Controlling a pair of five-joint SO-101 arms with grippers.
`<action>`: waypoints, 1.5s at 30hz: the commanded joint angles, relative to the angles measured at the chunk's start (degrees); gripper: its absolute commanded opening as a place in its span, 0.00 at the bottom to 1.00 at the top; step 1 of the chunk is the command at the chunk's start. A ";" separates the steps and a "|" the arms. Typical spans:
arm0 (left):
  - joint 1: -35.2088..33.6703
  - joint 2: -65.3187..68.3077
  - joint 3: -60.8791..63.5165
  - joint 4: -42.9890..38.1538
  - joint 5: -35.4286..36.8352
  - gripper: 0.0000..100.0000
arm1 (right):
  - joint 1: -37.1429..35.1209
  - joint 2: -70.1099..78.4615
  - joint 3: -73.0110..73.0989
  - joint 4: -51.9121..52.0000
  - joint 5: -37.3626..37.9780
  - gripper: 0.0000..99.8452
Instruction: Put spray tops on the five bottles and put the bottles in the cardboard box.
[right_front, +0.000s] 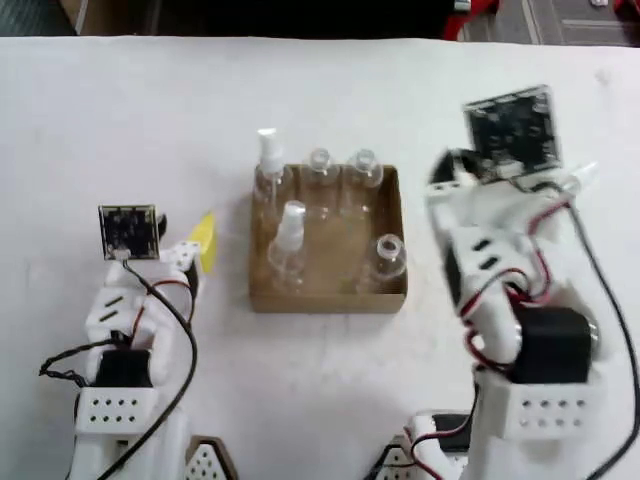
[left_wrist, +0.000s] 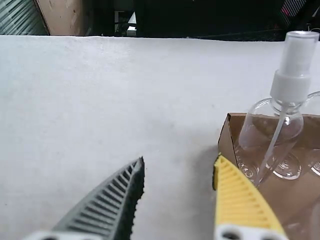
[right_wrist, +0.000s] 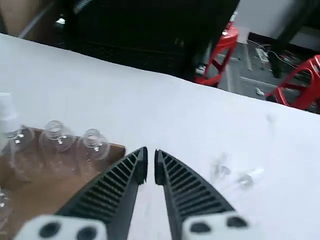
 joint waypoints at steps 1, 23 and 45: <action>-0.22 -0.84 -0.26 -1.67 -0.70 0.21 | 9.98 -1.71 -2.02 0.66 2.37 0.02; -0.40 -0.75 -0.26 -1.58 -0.70 0.21 | 34.68 34.42 -3.34 -18.77 8.79 0.02; -0.04 -0.75 0.97 -3.34 -3.96 0.21 | 29.41 109.32 -78.51 -15.43 -15.91 0.17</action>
